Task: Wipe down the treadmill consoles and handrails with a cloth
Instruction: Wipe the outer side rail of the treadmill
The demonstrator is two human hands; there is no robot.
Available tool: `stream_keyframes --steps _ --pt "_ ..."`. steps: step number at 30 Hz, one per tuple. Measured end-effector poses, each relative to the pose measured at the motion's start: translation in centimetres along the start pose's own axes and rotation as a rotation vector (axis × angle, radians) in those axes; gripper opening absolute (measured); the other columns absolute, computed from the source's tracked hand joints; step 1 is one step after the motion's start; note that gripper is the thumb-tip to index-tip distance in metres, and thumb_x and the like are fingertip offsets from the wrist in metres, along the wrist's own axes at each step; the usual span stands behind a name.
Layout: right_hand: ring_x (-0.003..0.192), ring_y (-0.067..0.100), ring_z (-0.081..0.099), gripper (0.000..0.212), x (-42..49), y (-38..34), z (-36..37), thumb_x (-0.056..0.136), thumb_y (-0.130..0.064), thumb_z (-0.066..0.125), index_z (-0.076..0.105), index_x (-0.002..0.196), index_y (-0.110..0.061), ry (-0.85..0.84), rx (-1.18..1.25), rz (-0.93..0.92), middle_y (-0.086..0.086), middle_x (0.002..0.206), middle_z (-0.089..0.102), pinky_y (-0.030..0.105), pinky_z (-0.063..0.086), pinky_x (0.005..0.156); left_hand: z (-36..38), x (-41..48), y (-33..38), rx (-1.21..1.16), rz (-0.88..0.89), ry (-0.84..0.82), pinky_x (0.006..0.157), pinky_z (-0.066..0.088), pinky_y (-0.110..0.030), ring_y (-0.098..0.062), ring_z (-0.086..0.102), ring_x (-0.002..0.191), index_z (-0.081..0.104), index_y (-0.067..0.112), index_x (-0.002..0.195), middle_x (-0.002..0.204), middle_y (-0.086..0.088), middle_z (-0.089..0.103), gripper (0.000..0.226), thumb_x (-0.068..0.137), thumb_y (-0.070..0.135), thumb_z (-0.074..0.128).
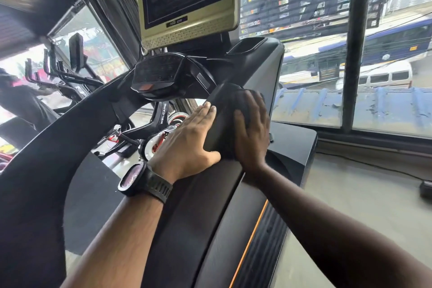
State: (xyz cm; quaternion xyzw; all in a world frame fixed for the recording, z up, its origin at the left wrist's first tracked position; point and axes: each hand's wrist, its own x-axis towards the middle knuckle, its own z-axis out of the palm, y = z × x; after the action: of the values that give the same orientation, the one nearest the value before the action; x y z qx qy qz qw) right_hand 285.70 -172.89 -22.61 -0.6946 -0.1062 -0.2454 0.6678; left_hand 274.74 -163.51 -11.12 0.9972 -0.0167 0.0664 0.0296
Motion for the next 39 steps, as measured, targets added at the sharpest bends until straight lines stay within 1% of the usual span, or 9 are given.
stream_keyframes --steps 3,8,13,17,19,23,29,34,39 --pt "0.151 0.016 0.024 0.056 -1.1 -0.4 0.2 0.1 -0.045 0.039 0.036 0.155 -0.037 -0.014 0.073 0.338 -0.009 0.165 0.028 0.042 0.02 0.123 0.1 0.4 0.0 0.0 -0.004 -0.008 0.118 -0.002 -0.014 0.004 -0.003 0.15 0.008 0.022 0.16 0.168 0.007 0.0 0.105 0.068 0.045 0.052" --pt "0.15 0.018 0.029 0.053 -1.3 0.1 -0.2 0.099 -0.038 0.049 0.046 0.151 -0.029 -0.081 -0.036 -0.199 -0.006 0.163 0.034 0.034 0.02 0.123 0.1 1.1 0.0 0.005 0.0 -0.006 0.12 0.0 -0.016 0.005 -0.005 0.149 0.007 0.022 0.161 0.168 0.009 -0.001 0.104 0.071 0.044 0.055" --pt "0.151 0.022 0.026 0.065 -0.1 0.4 0.3 0.093 -0.051 0.035 0.033 0.156 -0.037 -0.022 0.064 0.362 -0.009 0.165 0.027 0.047 0.023 0.122 0.2 1.1 0.1 0.011 -0.002 -0.012 0.121 0.0 -0.017 0.004 -0.005 0.149 0.006 0.021 0.161 0.168 0.008 -0.001 0.106 0.069 0.046 0.052" --pt "0.152 0.018 0.024 0.058 -2.6 -0.2 -0.3 0.097 -0.041 0.045 0.04 0.154 -0.03 -0.098 -0.008 -0.097 -0.007 0.164 0.03 0.034 0.018 0.124 0.3 1.6 0.1 0.011 -0.003 -0.003 0.123 0.003 -0.021 0.005 -0.006 0.149 0.007 0.021 0.161 0.167 0.008 -0.001 0.106 0.069 0.047 0.052" --pt "0.151 0.017 0.027 0.055 -0.7 0.9 -0.1 0.098 -0.037 0.047 0.043 0.152 -0.03 -0.079 -0.046 -0.159 -0.007 0.163 0.033 0.037 0.022 0.123 0.3 1.7 0.1 0.018 0.001 -0.002 0.124 0.004 -0.023 0.006 -0.007 0.147 0.007 0.02 0.161 0.167 0.009 -0.001 0.105 0.069 0.046 0.052" --pt "0.15 0.021 0.027 0.055 -0.5 1.5 0.3 0.101 -0.04 0.043 0.035 0.156 -0.034 -0.018 0.066 0.37 -0.008 0.165 0.029 0.038 0.021 0.121 0.4 1.8 -0.1 0.024 0.008 -0.003 0.123 0.002 -0.021 0.005 -0.006 0.148 0.006 0.02 0.161 0.168 0.006 -0.001 0.106 0.069 0.047 0.051" --pt "0.15 0.016 0.028 0.054 -2.4 1.0 0.1 0.098 -0.041 0.047 0.038 0.151 -0.039 -0.08 -0.017 -0.028 -0.014 0.162 0.031 0.044 0.029 0.12 0.4 1.8 0.0 0.07 0.017 0.002 0.121 -0.001 -0.018 -0.001 -0.004 0.152 0.005 0.019 0.161 0.168 0.006 -0.002 0.106 0.071 0.047 0.053" --pt "0.15 0.024 0.027 0.054 -2.4 1.8 0.1 0.103 -0.041 0.042 0.033 0.157 -0.035 -0.041 0.052 0.496 -0.006 0.165 0.028 0.039 0.02 0.12 0.4 1.8 0.1 0.066 0.009 -0.011 0.121 -0.002 -0.018 -0.001 -0.005 0.152 0.003 0.019 0.161 0.168 0.005 -0.003 0.102 0.081 0.036 0.065" --pt "0.153 0.015 0.021 0.059 -7.1 -0.1 -0.4 0.098 -0.042 0.047 0.036 0.155 -0.034 -0.139 0.016 -0.01 -0.011 0.165 0.027 0.034 0.019 0.122 0.3 1.7 0.2 0.03 -0.006 -0.008 0.124 0.003 -0.023 -0.002 -0.003 0.152 0.007 0.018 0.161 0.168 0.004 0.0 0.107 0.069 0.048 0.052"
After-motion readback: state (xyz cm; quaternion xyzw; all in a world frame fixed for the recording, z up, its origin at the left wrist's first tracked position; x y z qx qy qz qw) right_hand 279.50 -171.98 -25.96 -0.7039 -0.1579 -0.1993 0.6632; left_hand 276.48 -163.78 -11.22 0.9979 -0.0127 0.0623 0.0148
